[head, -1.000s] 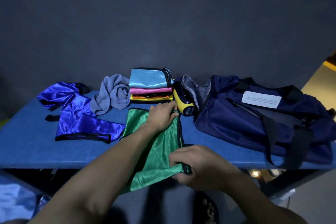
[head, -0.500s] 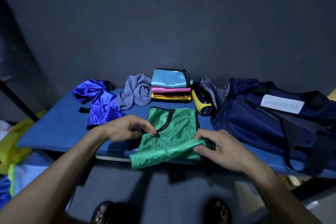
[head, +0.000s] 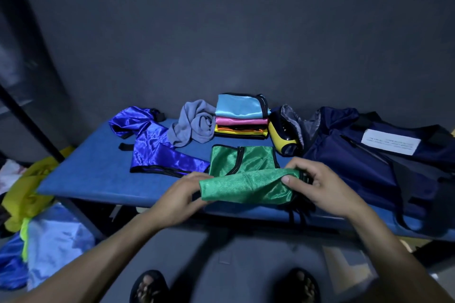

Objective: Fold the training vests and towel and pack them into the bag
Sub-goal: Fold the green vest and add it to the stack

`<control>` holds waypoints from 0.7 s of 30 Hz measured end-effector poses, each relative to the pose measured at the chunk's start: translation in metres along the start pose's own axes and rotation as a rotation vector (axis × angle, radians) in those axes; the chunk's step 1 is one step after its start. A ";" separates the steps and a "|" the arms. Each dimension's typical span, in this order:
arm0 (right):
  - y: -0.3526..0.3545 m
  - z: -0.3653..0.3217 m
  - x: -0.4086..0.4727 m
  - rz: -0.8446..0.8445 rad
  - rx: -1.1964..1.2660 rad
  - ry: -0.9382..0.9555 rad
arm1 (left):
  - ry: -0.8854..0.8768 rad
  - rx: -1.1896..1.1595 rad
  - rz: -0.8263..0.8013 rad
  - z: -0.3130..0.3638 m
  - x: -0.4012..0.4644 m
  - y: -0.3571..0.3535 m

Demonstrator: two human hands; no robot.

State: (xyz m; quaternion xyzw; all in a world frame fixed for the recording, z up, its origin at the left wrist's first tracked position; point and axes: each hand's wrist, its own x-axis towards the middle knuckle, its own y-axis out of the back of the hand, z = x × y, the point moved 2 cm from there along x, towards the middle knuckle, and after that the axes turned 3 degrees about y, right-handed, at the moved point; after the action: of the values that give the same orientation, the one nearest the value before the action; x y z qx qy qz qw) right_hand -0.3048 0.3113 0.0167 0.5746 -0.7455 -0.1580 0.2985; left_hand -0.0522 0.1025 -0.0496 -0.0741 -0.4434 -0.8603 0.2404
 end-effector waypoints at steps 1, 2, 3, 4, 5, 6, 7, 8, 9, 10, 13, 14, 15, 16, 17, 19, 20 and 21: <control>0.000 -0.001 0.001 0.005 0.041 -0.012 | 0.034 -0.065 -0.008 -0.002 0.000 -0.001; -0.001 -0.001 0.002 0.014 0.072 -0.031 | 0.077 -0.125 -0.026 -0.003 0.000 -0.001; -0.002 0.000 0.004 0.031 0.092 -0.060 | 0.121 -0.171 -0.049 -0.005 0.000 -0.002; -0.003 0.004 0.007 0.051 0.102 -0.096 | 0.152 -0.208 -0.064 -0.007 0.001 -0.002; -0.004 0.009 0.010 0.077 0.104 -0.141 | 0.176 -0.252 -0.072 -0.008 0.002 -0.003; -0.006 0.016 0.013 0.097 0.101 -0.186 | 0.206 -0.303 -0.075 -0.008 0.004 -0.003; -0.008 0.021 0.017 0.107 0.111 -0.224 | 0.232 -0.356 -0.078 -0.008 0.006 -0.003; -0.010 0.024 0.022 0.114 0.132 -0.254 | 0.255 -0.394 -0.075 -0.008 0.007 -0.003; -0.011 0.027 0.028 0.133 0.164 -0.293 | 0.269 -0.428 -0.076 -0.008 0.009 -0.003; -0.011 0.027 0.034 0.149 0.204 -0.338 | 0.281 -0.441 -0.069 -0.009 0.010 -0.003; -0.004 0.031 0.044 0.154 0.402 -0.492 | 0.299 -0.455 -0.035 -0.017 0.016 -0.004; -0.001 0.035 0.043 0.107 0.446 -0.546 | 0.314 -0.454 -0.034 -0.020 0.017 -0.004; 0.000 0.041 0.041 0.036 0.459 -0.603 | 0.327 -0.455 -0.035 -0.024 0.018 -0.006; -0.001 0.043 0.038 -0.036 0.487 -0.657 | 0.340 -0.459 -0.039 -0.023 0.019 -0.007; -0.004 0.048 0.038 -0.055 0.503 -0.703 | 0.357 -0.461 -0.035 -0.024 0.021 -0.008; -0.005 0.054 0.044 0.034 0.479 -0.732 | 0.394 -0.479 -0.018 -0.021 0.027 -0.008; -0.004 0.056 0.050 0.113 0.474 -0.713 | 0.407 -0.501 -0.014 -0.020 0.031 -0.008; -0.003 0.057 0.057 0.191 0.498 -0.669 | 0.425 -0.519 -0.006 -0.022 0.036 -0.009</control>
State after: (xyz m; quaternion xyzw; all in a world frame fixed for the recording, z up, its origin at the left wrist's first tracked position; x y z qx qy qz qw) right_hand -0.3476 0.2503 -0.0145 0.4746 -0.8665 -0.1224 -0.0943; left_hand -0.0857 0.0771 -0.0568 0.0496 -0.1494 -0.9415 0.2980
